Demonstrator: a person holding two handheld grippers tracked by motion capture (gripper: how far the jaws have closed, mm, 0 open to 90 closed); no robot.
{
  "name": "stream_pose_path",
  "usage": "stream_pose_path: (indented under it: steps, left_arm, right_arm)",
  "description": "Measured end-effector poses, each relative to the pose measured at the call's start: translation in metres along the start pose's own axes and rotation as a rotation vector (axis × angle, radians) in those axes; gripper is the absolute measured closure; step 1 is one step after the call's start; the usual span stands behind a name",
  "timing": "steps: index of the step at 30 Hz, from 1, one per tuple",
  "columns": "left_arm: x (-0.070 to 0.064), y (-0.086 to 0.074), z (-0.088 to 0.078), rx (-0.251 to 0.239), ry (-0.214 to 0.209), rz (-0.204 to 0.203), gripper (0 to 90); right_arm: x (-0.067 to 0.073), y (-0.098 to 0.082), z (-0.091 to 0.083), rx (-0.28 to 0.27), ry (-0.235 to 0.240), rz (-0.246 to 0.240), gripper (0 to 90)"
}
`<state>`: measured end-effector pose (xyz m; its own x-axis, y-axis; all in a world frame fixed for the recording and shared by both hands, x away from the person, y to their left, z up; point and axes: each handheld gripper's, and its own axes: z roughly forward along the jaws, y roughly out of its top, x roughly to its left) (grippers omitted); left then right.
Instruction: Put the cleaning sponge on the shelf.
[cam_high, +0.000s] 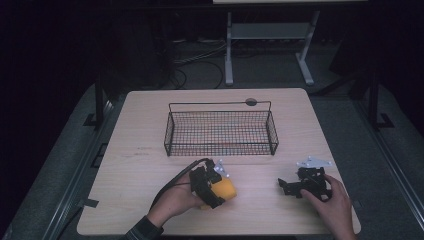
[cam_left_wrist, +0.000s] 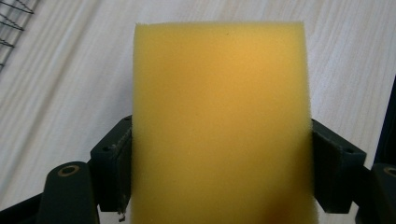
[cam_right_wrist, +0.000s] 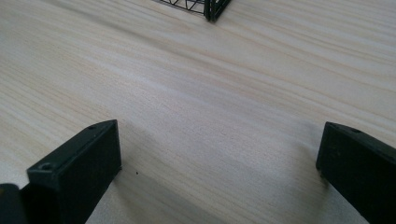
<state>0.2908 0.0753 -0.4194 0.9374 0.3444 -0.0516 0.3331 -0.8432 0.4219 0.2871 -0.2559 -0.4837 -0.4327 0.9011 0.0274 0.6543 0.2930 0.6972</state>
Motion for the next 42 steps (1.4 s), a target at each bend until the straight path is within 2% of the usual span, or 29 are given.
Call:
stream_pose_path:
  steps: [21,27,42]
  left_arm:
    - [0.018,0.002,-0.027,-0.02,0.021,-0.019,22.5]
    - [0.024,0.001,-0.035,-0.036,0.031,-0.041,22.5]
    - [0.039,0.001,-0.046,-0.037,0.051,-0.063,22.6]
  right_arm:
    - [0.0,0.0,0.0,0.0,0.0,0.0,0.0]
    - [0.0,0.0,0.0,0.0,0.0,0.0,0.0]
    - [0.0,0.0,0.0,0.0,0.0,0.0,0.0]
